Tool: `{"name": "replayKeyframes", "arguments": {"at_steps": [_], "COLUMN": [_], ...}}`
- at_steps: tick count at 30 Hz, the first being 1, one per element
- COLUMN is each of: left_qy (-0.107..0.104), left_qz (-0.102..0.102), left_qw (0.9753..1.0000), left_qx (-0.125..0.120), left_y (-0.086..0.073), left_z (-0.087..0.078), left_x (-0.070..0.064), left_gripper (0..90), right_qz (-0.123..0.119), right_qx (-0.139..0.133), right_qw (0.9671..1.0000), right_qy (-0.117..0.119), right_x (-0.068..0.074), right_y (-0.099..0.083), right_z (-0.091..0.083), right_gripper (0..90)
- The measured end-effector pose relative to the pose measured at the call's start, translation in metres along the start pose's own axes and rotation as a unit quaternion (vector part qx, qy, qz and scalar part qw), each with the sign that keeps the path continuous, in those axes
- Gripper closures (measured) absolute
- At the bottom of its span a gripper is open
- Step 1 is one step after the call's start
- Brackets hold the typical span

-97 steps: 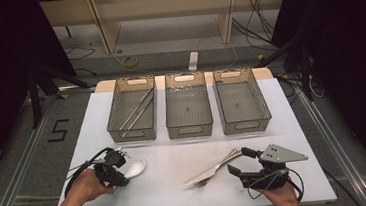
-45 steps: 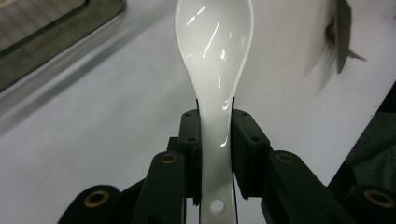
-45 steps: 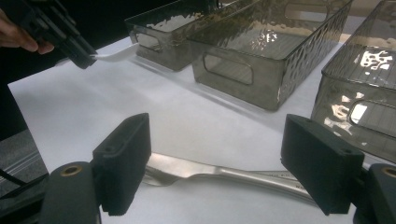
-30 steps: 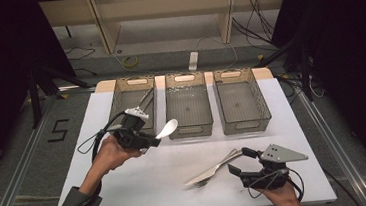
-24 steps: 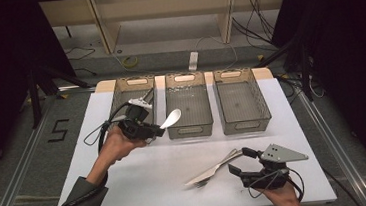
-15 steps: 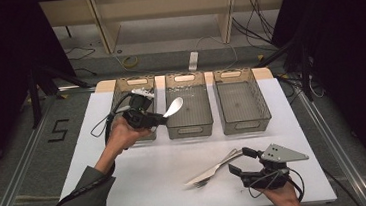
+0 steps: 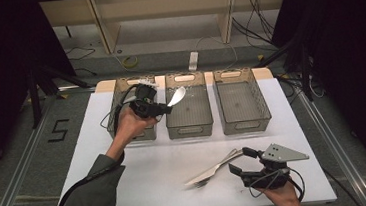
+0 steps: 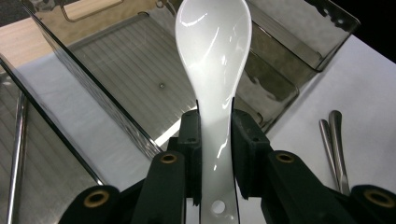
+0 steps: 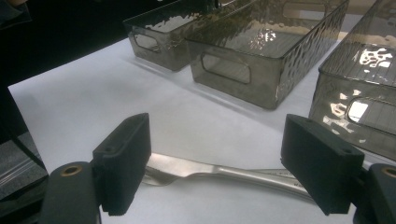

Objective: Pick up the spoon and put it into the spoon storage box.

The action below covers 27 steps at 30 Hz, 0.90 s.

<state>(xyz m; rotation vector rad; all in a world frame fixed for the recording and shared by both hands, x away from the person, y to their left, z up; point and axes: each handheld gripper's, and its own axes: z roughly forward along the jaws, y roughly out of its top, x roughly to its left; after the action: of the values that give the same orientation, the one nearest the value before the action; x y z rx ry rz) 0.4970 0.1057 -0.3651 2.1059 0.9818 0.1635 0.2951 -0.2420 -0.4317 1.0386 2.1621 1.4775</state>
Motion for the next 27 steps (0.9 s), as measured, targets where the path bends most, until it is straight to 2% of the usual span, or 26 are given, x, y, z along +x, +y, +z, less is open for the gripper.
{"name": "replayKeyframes", "arguments": {"at_steps": [5, 9, 17, 27], "left_qy": [-0.009, -0.005, 0.001, 0.008], "left_qz": [-0.019, -0.019, -0.032, -0.045], "left_qw": [0.9997, 0.9998, 0.9994, 0.9989], "left_qx": [-0.011, -0.004, 0.009, 0.011], "left_y": [0.008, 0.012, 0.016, 0.021], "left_z": [0.010, 0.022, 0.042, 0.056], "left_x": [0.000, 0.001, 0.003, 0.003], "left_gripper": [74.9, 74.9, 74.8, 74.8], "right_qz": [0.002, 0.000, 0.000, 0.002], "right_qx": [-0.001, -0.001, -0.002, -0.002], "right_qw": [1.0000, 1.0000, 1.0000, 1.0000], "right_qy": [0.001, 0.001, 0.002, 0.002], "right_x": [0.000, 0.000, -0.001, -0.001], "right_y": [0.000, 0.000, 0.000, 0.000], "right_z": [-0.001, -0.001, -0.001, -0.001], "right_gripper": [25.2, 25.2, 25.2, 25.2]}}
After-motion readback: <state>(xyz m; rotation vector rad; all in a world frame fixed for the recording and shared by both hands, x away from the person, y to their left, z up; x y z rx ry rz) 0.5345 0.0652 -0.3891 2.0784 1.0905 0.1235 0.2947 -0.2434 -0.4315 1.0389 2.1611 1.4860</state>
